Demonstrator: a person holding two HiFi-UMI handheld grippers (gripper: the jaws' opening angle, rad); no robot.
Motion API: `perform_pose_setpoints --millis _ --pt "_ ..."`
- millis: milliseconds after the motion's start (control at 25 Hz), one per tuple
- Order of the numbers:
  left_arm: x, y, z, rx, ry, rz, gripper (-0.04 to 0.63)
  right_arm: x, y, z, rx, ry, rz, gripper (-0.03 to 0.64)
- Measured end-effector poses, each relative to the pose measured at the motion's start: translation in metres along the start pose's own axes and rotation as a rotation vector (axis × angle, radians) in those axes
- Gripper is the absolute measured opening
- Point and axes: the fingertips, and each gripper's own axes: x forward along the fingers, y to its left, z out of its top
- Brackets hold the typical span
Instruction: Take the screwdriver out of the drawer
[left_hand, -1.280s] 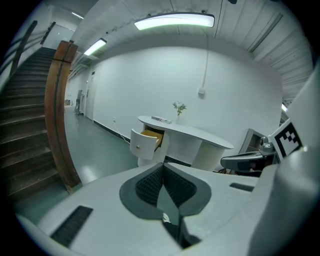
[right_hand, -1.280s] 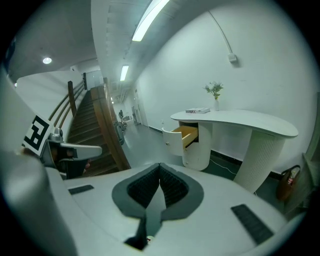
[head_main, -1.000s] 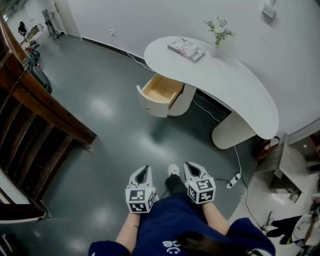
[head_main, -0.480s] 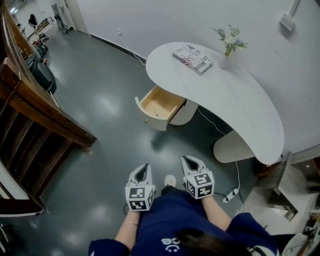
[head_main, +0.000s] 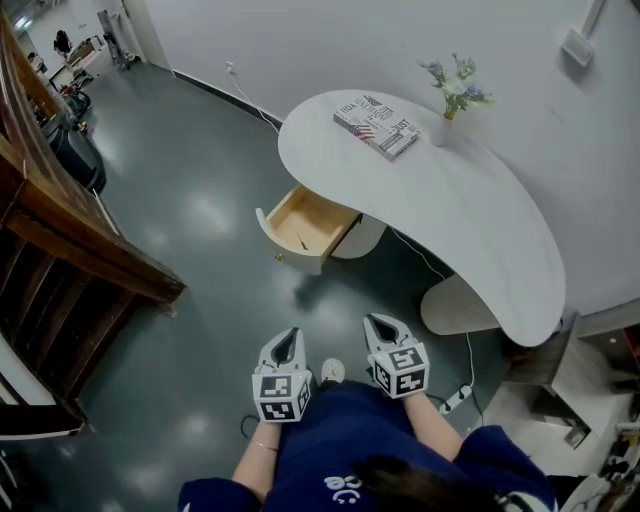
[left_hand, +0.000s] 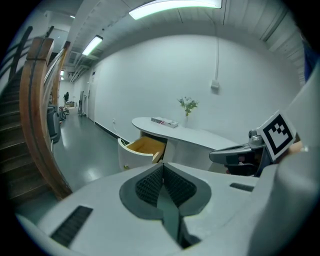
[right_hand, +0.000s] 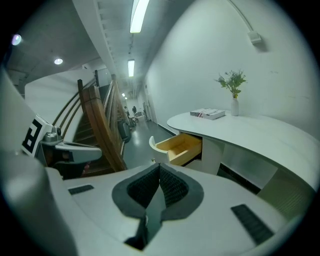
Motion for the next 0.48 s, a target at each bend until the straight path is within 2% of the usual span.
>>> perform_pose_setpoints --millis 280,480 --pt "0.030 0.013 0.010 -0.002 0.023 -0.033 0.005 0.019 -0.013 0.010 0.028 -0.001 -0.041 0.008" --pt "0.067 0.031 0.031 0.012 0.041 -0.075 0.005 0.045 -0.030 0.021 0.062 0.017 -0.091 0.008"
